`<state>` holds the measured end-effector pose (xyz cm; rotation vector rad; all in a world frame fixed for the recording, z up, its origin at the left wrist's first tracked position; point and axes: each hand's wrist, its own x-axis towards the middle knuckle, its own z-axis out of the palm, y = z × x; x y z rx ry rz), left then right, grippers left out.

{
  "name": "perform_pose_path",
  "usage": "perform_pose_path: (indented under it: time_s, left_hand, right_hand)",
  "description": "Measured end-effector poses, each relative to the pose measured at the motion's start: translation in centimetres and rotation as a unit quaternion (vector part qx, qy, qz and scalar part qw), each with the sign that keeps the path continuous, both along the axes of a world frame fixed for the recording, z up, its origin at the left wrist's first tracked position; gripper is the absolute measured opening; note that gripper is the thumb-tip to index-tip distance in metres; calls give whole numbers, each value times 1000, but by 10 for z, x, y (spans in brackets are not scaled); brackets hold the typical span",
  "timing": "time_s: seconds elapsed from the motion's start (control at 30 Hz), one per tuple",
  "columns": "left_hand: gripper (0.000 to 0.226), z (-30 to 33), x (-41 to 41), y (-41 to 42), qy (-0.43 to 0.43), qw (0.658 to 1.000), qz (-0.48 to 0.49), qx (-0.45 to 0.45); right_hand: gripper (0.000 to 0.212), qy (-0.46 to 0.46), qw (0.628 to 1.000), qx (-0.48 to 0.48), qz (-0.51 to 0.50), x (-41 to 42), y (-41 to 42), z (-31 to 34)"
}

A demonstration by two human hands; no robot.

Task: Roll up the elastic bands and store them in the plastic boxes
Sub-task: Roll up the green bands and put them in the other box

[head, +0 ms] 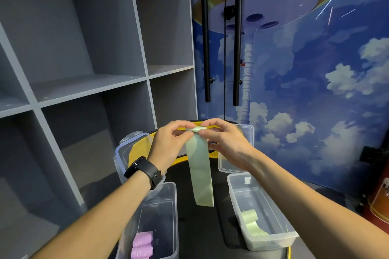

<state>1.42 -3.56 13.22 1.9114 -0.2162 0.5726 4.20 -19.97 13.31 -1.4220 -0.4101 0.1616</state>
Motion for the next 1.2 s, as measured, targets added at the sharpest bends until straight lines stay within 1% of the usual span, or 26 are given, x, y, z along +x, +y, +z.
perform_pose_path:
  time_s: [0.1,0.2,0.27,0.33,0.4,0.5,0.57,0.67,0.83,1.0,1.1,1.2]
  left_hand:
    - [24,2,-2,3,25,999,-34,-23]
    - [24,1,-5,4,71,990,-79,-88]
    - [22,0,-6,3,92,987,-76,-108]
    - [22,-1,-7,2,95,987,-68,-109]
    - [23,-2,-7,2,93,987,-69,-112]
    - [21,-2,-6,3,84,988,-62,-111]
    - [19,-2,-6,4,75,991,-48,-103]
    - [20,-5,-7,5,69,994,-40,-81]
    - [25,-14,-7,7,91,990,-52,-92]
    - [24,-28,-5,5,136,970,-101,-176]
    - [20,-39,-2,1,149,969,-81,-180]
    - [24,-51,2,2,160,969,-74,-173]
  right_hand:
    - [16,-8,1000,-5,-7,1,0,0]
    - [14,-15,1000,-4,-7,0,-1,1]
    - [13,-22,1000,-13,-11,1,-2,0]
    - [14,-34,999,-28,-20,1,-2,-1]
    - [21,-37,998,-35,-28,0,-2,-2]
    - [35,-2,999,-26,-25,-2,0,-1]
    - [33,25,999,-33,-14,-3,1,0]
    - [31,34,999,-37,-6,-3,3,-1]
    - [11,24,999,-25,-1,2,2,-10]
    - [17,29,1000,2,-3,7,3,-24]
    - [19,32,999,9,1,8,2,-32]
    - [20,41,999,11,4,9,2,-42]
